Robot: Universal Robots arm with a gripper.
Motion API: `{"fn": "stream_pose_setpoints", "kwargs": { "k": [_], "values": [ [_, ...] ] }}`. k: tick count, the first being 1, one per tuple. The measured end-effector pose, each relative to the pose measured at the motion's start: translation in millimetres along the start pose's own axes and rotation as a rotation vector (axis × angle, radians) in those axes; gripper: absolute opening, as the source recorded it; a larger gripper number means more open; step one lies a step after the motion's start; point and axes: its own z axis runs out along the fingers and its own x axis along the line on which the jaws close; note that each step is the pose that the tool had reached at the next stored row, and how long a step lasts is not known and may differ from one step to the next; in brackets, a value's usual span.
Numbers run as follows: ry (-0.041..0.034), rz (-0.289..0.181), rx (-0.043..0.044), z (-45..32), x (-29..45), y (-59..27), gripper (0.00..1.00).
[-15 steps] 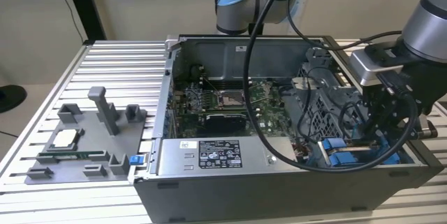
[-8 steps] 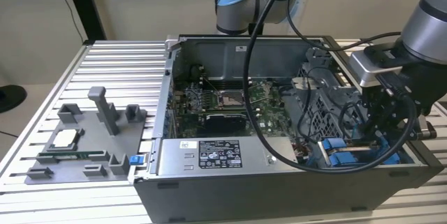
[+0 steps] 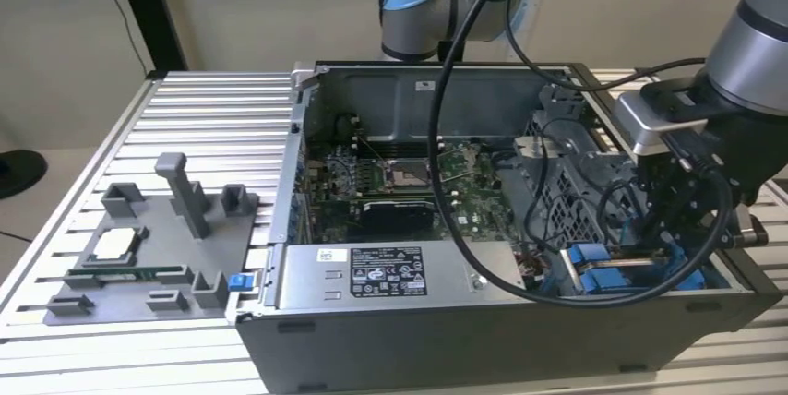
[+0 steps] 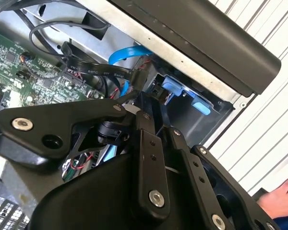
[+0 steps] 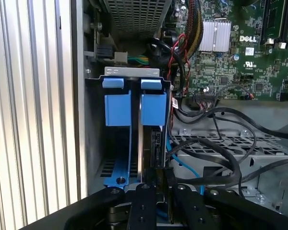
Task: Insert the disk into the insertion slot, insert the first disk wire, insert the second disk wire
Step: 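Insert the first disk wire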
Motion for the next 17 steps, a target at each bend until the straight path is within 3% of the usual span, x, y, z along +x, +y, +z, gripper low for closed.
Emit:
{"fn": "stream_pose_setpoints", "kwargs": {
  "k": [12,14,17],
  "values": [
    [-0.0024,0.0,-0.0004,7.3,0.4,0.9,0.0],
    [-0.0031,0.001,-0.0001,5.5,0.4,0.7,0.0],
    [-0.002,0.0,0.0,-3.2,-0.1,-0.3,0.0]
  ]
}}
